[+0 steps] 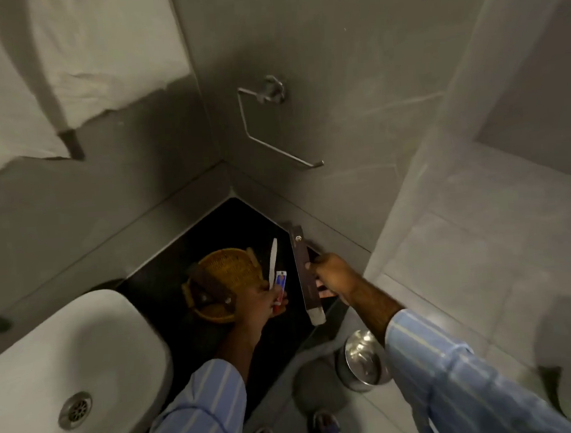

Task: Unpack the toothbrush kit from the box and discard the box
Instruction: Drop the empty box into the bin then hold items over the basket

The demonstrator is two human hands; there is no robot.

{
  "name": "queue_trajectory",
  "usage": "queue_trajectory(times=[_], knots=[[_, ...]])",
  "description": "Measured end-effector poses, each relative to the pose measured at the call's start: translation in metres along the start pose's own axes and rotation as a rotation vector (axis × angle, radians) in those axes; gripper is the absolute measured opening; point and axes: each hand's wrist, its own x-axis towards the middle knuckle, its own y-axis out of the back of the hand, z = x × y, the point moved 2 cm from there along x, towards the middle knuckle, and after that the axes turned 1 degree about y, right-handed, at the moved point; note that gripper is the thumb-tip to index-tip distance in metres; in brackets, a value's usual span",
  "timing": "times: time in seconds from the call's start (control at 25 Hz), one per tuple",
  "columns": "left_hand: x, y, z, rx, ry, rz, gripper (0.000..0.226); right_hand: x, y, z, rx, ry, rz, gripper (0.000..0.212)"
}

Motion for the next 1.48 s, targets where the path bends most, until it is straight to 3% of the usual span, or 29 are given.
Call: queue_trajectory(times=[0.16,0.28,0.44,0.6,0.8,1.04,1.12,1.32,1.48], knots=[[0.003,-0.039,-0.036,0.103,0.036,-0.042,0.008,-0.004,0.036,0.06,-0.109,-0.035,0.108,0.028],[0.004,-0.071,-0.059,0.25,0.025,-0.117,0.016,-0.008,0.065,0.103,-0.169,-0.087,0.094,0.024],[0.003,-0.106,-0.091,0.328,0.091,-0.202,0.028,-0.013,0.1,0.168,-0.442,-0.205,0.061,0.031],[0.008,-0.132,-0.117,0.423,0.17,-0.264,0.03,-0.008,0.126,0.228,-0.56,-0.33,0.085,0.048],[0.028,-0.15,-0.134,0.51,0.194,-0.262,0.028,0.025,0.148,0.259,-0.625,-0.339,0.185,0.077],[0.043,-0.162,-0.132,0.535,0.201,-0.267,0.026,0.059,0.164,0.255,-0.739,-0.413,0.073,0.06],[0.044,-0.162,-0.126,0.587,0.197,-0.302,0.028,0.061,0.163,0.239,-0.806,-0.345,0.022,0.048],[0.042,-0.154,-0.096,0.749,0.141,-0.377,0.036,0.056,0.138,0.144,-0.981,0.084,-0.065,0.027],[0.036,-0.138,-0.05,0.873,-0.054,-0.367,0.033,0.039,0.095,0.077,-1.189,0.426,-0.39,0.027]])
